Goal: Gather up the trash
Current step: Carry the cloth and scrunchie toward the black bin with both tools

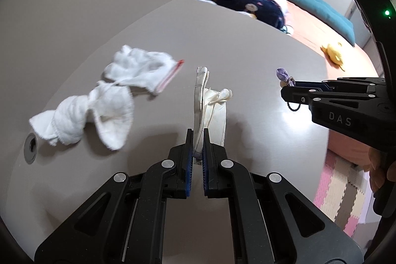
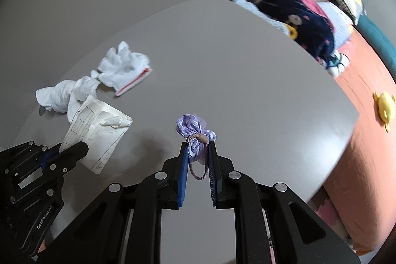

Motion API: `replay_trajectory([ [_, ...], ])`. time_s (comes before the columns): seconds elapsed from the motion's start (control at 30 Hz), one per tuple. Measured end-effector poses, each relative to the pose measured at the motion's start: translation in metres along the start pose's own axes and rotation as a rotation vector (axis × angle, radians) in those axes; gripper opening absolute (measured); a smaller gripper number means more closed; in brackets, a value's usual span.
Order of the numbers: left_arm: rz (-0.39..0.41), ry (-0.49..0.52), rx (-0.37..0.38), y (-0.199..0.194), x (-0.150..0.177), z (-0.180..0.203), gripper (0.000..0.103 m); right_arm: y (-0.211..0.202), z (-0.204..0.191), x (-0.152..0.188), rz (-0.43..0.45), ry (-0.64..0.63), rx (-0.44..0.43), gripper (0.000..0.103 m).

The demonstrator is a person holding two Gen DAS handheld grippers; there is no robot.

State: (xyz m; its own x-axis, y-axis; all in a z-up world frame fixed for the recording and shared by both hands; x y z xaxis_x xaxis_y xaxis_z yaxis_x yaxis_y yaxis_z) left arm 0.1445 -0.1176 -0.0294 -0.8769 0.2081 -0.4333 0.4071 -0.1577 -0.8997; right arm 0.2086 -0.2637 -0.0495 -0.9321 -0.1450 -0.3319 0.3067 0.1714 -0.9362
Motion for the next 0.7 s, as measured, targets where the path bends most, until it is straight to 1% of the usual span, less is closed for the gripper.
replay_trajectory([
  [0.3,-0.014,0.102,0.032,0.002,-0.010,0.070,0.005,-0.026,0.068,0.029,0.031,0.100,0.016,0.017],
  [0.7,-0.036,0.234,0.091,0.009,-0.015,0.159,0.005,-0.045,0.150,0.069,0.046,0.236,0.059,0.017],
])
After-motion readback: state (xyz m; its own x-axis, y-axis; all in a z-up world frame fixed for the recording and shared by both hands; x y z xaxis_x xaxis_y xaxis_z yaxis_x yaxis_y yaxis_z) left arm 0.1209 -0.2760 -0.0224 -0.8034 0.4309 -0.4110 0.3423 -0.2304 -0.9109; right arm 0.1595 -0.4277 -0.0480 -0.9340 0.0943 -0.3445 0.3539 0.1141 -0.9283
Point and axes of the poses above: each gripper's, at about its wrist camera, not at the fingertips, and y roughly the way its jaws point, z to its right, x to its underside, the point moved 5 cm from there along y, roughly the way its jaws point, and after that the axes turned 6 degrees about -z, right-handed, at the moved point
